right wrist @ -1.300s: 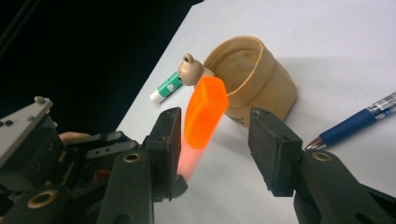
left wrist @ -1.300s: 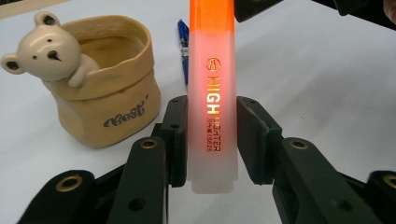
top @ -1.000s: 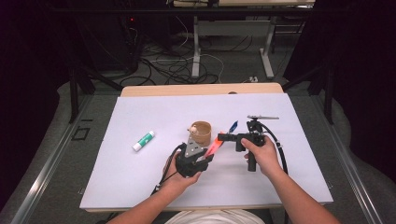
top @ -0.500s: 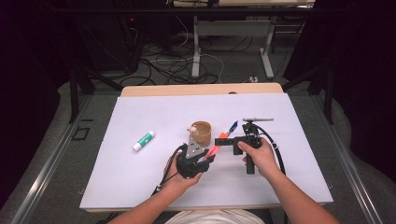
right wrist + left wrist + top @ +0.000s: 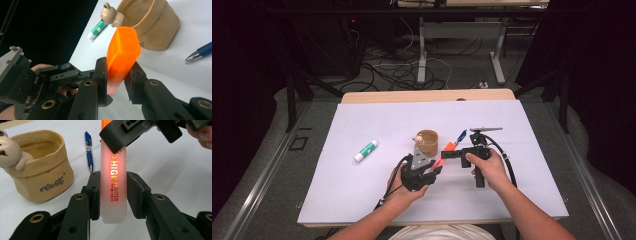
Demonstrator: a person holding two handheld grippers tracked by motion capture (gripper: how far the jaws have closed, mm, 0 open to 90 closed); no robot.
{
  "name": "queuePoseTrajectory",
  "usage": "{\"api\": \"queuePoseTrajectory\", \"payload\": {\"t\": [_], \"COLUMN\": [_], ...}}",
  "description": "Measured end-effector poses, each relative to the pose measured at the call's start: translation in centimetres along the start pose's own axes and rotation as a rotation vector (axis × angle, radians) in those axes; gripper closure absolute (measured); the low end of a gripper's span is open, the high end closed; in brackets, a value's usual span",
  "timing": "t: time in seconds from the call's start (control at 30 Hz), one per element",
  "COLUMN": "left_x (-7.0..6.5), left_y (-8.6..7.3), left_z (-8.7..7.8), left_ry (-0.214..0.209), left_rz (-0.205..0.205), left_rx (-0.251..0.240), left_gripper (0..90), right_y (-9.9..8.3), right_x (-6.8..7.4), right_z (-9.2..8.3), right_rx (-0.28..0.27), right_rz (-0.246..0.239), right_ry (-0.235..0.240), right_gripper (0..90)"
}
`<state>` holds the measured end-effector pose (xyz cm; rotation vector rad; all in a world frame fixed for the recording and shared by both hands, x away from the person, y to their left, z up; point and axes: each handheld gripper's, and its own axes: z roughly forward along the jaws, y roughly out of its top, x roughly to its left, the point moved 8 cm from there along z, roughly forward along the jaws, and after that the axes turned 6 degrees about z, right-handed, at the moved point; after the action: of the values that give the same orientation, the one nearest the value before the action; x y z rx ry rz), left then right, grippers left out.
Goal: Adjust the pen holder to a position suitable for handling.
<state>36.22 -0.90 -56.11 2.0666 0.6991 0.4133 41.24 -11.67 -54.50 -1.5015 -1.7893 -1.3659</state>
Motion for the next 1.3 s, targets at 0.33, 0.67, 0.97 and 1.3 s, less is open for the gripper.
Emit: {"api": "queuePoseTrajectory", "payload": {"t": [0.33, 0.67, 0.97, 1.3], "left_x": [0.0, 0.6, 1.7, 3.5], "left_y": [0.0, -0.3, -0.7, -1.4], "left_z": [0.0, -0.2, -0.3, -0.4], "left_ry": [-0.011, -0.016, 0.009, 0.046], "left_rz": [-0.016, -0.047, -0.073, -0.129], "left_rx": [-0.011, 0.002, 0.024, 0.038], "left_gripper": [65.8, 56.0, 47.7, 44.7], "right_y": [0.0, 0.4, 1.2, 2.2], "right_x": [0.0, -0.3, -0.8, -1.3], "right_z": [0.0, -0.4, -1.2, -2.1], "right_rx": [0.009, -0.023, -0.076, -0.144], "right_rz": [0.013, -0.032, -0.058, -0.055], "right_ry": [0.014, -0.023, -0.07, -0.097], "right_gripper": [74.5, 74.9, 74.9, 74.9]}}
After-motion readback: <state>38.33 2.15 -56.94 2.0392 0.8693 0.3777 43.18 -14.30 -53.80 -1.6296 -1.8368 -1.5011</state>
